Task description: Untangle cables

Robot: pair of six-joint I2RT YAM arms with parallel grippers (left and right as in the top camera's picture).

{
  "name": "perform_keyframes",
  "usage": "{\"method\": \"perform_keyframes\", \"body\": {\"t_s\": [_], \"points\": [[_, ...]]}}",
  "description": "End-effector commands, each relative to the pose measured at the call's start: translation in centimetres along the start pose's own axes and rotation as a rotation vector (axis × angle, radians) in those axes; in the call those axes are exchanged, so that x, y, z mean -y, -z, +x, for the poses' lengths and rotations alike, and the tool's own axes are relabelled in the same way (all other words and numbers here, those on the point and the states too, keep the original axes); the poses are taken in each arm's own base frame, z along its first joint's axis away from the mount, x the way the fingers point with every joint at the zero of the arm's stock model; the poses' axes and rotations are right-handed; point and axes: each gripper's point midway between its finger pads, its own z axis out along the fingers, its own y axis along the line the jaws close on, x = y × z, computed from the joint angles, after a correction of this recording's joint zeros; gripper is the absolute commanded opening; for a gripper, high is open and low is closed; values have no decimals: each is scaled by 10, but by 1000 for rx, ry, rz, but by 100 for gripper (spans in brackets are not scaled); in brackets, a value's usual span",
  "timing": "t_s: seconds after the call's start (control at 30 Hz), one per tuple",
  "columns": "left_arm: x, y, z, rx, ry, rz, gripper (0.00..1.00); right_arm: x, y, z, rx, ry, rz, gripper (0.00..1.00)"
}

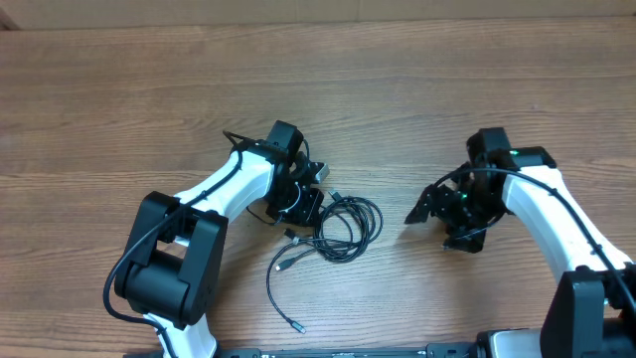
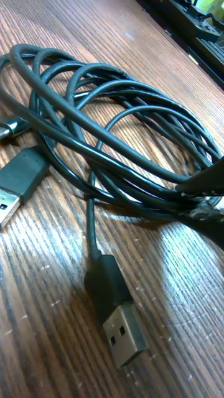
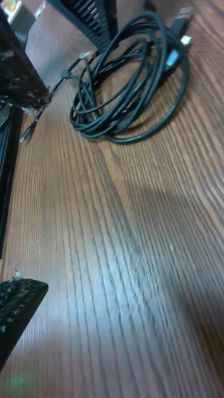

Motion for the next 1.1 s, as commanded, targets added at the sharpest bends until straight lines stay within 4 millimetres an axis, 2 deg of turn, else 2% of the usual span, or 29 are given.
{"method": "perform_keyframes", "body": {"t_s": [0.0,0.13,0.33,0.77,1.0,1.07], "points": [[3,-4,3,-11,6,18,4,-7,-5,7,-15,48,3,85],[3,-4,1,-5,2,18,4,-14,-10,11,-21,90,10,81],[3,-4,0,-1,-1,19,4,-22,-15,18,-28,138,21,81],[4,-4,0,-1,-22,23,4,-18,-17,14,0,162,72,80],[31,-1,2,1,-133,188,4,-18,-17,15,-1,162,72,81],[30,1,1,5,-128,195,4,-18,-17,15,-1,161,72,81]]}}
